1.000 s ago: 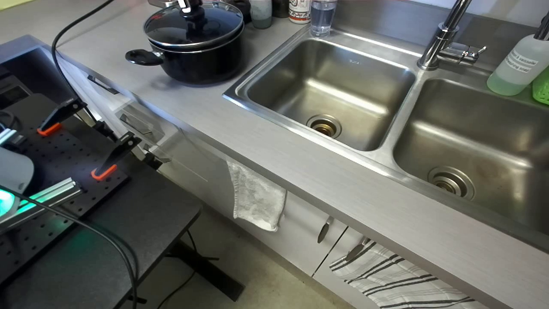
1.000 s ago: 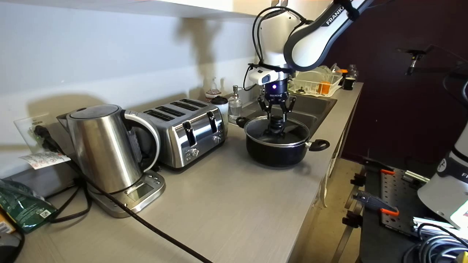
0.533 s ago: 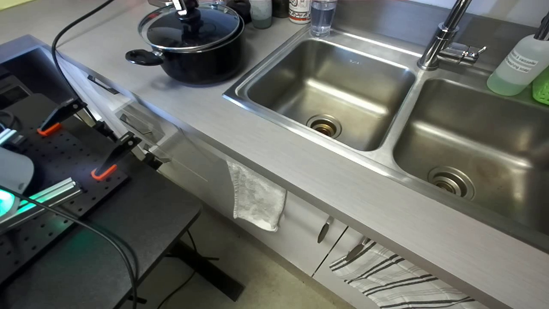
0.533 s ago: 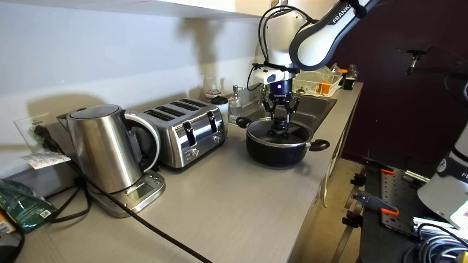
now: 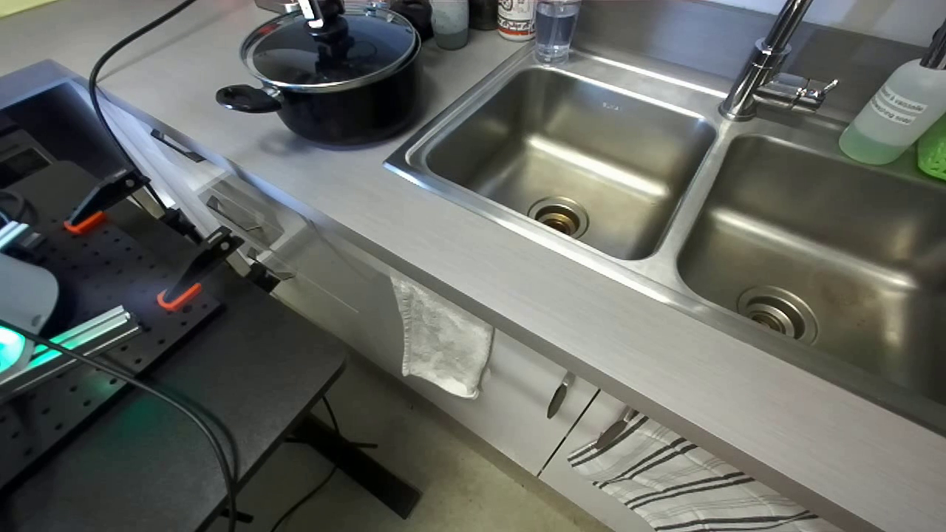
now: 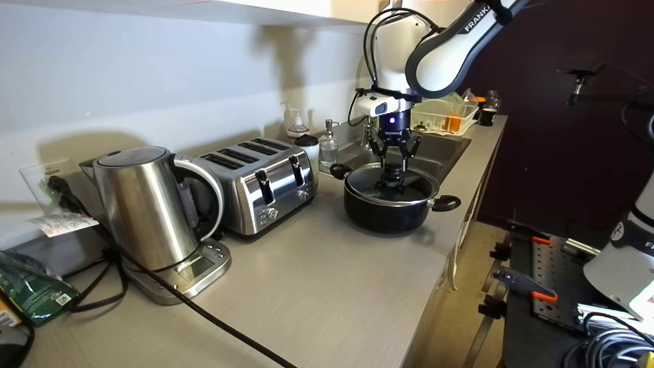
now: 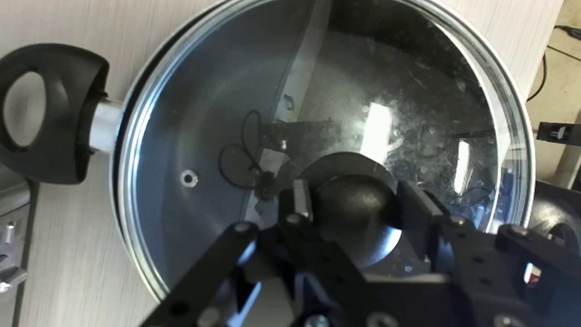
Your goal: Place the lid on the pot
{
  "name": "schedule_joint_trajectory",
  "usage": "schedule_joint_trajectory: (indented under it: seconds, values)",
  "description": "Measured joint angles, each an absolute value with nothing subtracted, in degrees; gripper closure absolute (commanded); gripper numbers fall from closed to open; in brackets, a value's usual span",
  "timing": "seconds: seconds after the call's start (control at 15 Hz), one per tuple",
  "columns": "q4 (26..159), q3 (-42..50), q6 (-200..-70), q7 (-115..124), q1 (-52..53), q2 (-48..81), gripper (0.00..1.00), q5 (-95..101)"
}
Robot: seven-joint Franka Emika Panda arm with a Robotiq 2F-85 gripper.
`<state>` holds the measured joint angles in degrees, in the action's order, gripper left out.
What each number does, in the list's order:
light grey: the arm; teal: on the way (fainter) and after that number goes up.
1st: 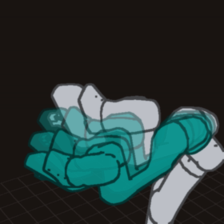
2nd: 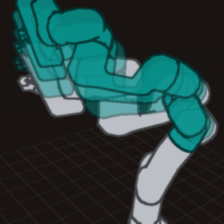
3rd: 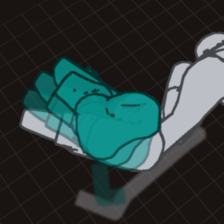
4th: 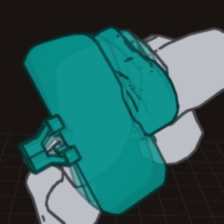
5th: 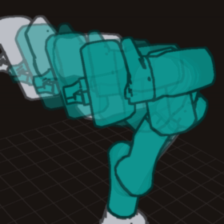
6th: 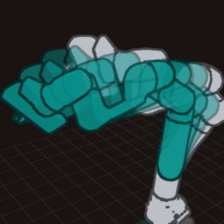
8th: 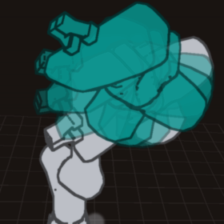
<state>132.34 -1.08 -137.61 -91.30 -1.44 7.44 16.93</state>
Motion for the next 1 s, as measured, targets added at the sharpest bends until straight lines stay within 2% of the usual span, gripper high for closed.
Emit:
schedule_joint_trajectory:
  seconds: [1.0]
  values:
    - [129.8, -1.2, -137.4, -91.0, -1.3, 9.8, 0.75, 16.9]
